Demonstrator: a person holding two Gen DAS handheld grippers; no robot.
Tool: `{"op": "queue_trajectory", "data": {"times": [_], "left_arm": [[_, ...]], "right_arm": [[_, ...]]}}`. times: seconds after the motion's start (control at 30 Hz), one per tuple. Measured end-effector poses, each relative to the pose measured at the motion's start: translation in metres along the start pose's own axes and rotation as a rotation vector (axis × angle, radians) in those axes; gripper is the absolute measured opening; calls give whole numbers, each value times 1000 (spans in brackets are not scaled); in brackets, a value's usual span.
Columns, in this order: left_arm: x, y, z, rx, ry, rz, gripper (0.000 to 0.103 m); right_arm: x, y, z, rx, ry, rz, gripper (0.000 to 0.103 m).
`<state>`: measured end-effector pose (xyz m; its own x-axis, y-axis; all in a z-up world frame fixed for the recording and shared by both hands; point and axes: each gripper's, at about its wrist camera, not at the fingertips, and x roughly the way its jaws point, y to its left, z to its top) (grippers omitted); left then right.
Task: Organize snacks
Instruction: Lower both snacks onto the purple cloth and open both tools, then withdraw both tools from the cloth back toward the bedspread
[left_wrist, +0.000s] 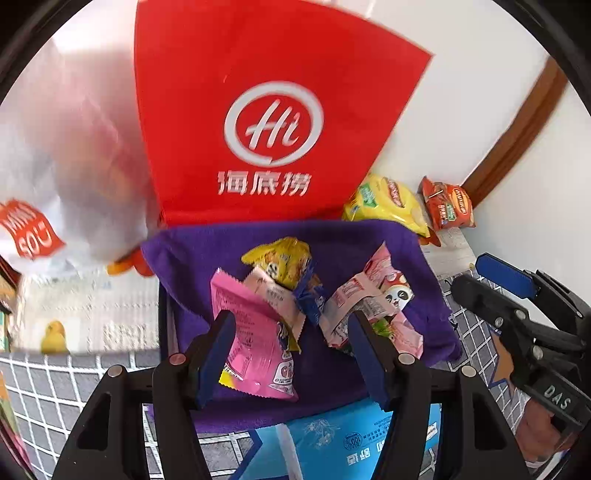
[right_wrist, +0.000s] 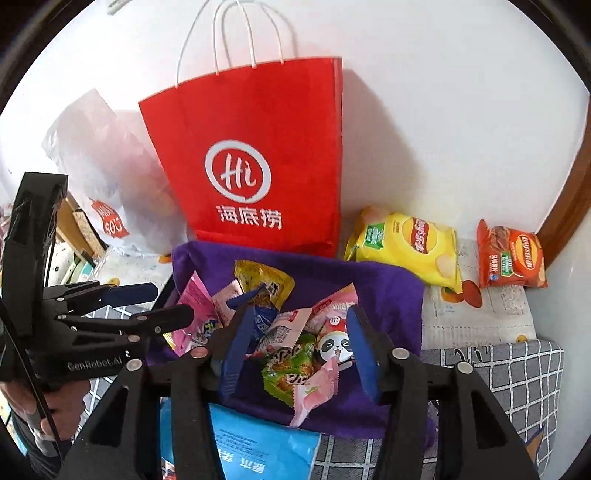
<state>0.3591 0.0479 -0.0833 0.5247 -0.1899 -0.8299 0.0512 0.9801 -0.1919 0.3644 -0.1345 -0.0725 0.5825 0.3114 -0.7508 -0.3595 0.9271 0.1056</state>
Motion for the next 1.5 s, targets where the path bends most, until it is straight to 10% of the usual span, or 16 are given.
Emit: {"op": "queue_trajectory", "data": {"times": [0.33,0.43,0.83,1.5], "left_arm": [[-51,-20,-5,85,-121,-67,61],[-61,-26,-7,92,-136,-83,61],[-105,-51,-23,129,-184,-121,61],[-132,4,-108,40,-128,0,61]], "right_arm": [[-40,13,-16,37,-20,-64,64],[-58,13,-26,43,-38,-110,80],[-126,1,-86,77,-117,-187,81],[-113,40,-168,104,-30,-32,81]]}}
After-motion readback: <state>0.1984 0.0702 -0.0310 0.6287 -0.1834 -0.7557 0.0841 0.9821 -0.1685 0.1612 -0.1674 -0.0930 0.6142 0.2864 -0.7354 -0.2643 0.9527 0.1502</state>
